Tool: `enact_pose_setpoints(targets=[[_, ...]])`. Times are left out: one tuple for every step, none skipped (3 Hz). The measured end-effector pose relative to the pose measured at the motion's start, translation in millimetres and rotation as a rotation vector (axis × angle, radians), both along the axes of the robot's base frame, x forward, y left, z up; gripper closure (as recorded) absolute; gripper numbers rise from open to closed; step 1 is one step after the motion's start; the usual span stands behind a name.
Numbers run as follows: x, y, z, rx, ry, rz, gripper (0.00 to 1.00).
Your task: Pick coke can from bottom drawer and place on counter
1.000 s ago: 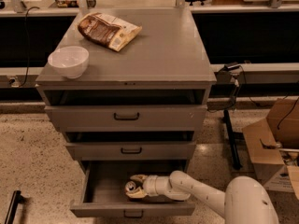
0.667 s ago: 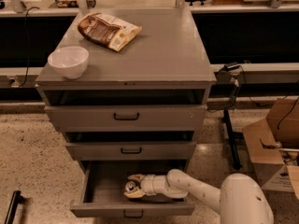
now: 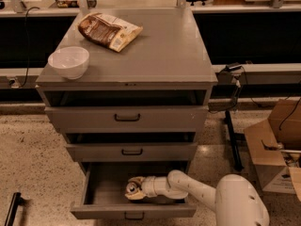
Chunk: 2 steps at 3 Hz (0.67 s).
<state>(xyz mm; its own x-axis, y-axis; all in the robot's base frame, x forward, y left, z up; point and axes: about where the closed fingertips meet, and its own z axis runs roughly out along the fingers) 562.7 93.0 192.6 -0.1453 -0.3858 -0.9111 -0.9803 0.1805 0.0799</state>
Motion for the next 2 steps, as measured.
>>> enact_pose_setpoints(targets=[[0,-4,-6,0.02,0.016,-0.006,0.7],[1,-9,11,0.056,-0.018,-0.004,0.92]])
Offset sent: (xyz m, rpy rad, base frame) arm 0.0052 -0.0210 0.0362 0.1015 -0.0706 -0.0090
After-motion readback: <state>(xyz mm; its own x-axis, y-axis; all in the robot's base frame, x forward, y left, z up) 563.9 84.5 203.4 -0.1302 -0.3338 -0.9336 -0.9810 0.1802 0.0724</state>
